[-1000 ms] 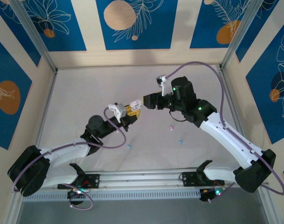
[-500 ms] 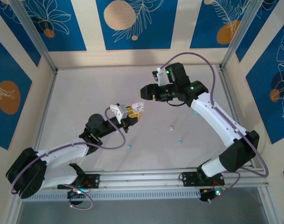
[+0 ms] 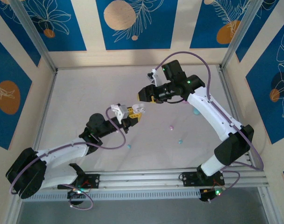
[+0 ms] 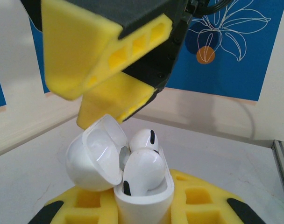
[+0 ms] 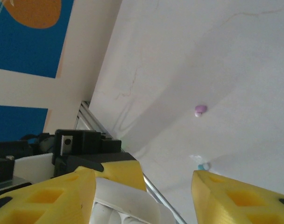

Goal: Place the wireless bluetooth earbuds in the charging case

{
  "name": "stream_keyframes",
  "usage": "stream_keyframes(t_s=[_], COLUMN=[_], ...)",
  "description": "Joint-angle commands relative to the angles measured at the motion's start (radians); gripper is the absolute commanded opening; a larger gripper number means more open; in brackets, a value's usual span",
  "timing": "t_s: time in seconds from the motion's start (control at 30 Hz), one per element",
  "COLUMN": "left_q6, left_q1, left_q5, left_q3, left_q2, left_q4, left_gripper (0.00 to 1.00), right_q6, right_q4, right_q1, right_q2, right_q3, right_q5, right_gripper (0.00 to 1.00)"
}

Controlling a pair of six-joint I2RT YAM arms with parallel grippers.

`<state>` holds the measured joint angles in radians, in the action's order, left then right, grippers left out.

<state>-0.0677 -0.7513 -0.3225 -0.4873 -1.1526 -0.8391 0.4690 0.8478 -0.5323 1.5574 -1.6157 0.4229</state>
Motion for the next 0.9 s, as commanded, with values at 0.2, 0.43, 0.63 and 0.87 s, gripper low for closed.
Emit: stream_keyframes(t_s=[0.2,0.43,0.63,0.87], left_q6=[0.02,0.009,0.015,0.017], left_q1=[-0.004,-0.005,-0.004,-0.005], left_q5=[-0.037,-0.018,0.017,0.028], left_q3=[-0.051,-0.049,-0.043,-0.043], left_q2=[0.018,0.023,0.03,0.022], left_q4=[-0.02,-0.018,-0.013,-0.015], left_gripper=[0.0,0.0,0.0,0.0], right_q6=[-0.074,-0.107,-0.113,-0.122], right_q4=[0.117,0.146,0.14,0.14], right_q1=[-0.007,-0.002,0.016,0.023], right_q2=[0.022,0.018,-0.019,-0.047], right_q3=[-0.014,-0.012,0.023,0.06], right_q5=[0.02,0.067,0.128,0.159], right_gripper=[0.56,0.54,0.52,0.51])
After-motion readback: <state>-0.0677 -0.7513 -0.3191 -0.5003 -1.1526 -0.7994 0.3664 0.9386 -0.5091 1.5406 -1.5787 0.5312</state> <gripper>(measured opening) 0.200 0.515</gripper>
